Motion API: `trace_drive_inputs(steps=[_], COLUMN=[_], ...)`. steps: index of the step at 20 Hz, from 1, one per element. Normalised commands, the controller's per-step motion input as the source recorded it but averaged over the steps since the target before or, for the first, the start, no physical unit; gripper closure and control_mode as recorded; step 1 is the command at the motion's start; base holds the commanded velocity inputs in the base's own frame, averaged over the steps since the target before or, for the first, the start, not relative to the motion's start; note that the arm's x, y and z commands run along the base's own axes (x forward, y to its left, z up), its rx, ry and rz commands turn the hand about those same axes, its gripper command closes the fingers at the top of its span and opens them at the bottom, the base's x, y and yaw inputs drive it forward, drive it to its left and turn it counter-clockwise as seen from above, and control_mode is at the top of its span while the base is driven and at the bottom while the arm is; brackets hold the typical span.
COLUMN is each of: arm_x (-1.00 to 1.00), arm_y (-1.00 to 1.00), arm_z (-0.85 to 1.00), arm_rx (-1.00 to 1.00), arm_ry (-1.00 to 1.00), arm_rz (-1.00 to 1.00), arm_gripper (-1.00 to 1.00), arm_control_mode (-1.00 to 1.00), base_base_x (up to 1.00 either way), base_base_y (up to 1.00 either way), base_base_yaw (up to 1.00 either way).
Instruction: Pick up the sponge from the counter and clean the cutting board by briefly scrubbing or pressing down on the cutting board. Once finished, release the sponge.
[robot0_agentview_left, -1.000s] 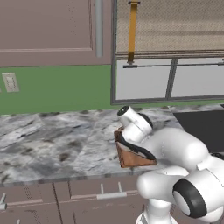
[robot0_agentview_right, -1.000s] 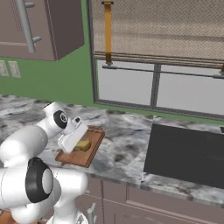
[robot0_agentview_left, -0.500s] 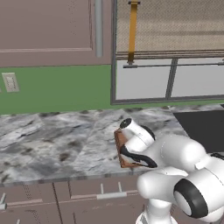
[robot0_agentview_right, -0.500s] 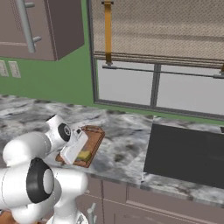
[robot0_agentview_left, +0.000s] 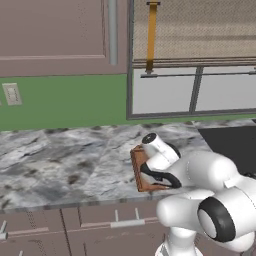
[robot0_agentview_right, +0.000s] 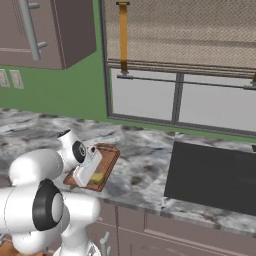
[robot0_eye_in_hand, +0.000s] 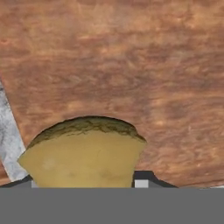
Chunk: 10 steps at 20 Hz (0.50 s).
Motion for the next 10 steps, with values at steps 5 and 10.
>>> trace_drive_inputs(steps=[5,10], arm_x=[0.00,0.05], arm_y=[0.00,-0.01], arm_z=[-0.43,-0.44], arm_rx=[0.06,0.15], arm_ry=[-0.10,-0.08], arm_rz=[0.05,0.07], arm_gripper=[1.00,1.00], arm_control_mode=[-1.00,-1.00], base_base_x=[0.00,0.00], base_base_y=[0.00,0.00], base_base_yaw=[0.00,0.00])
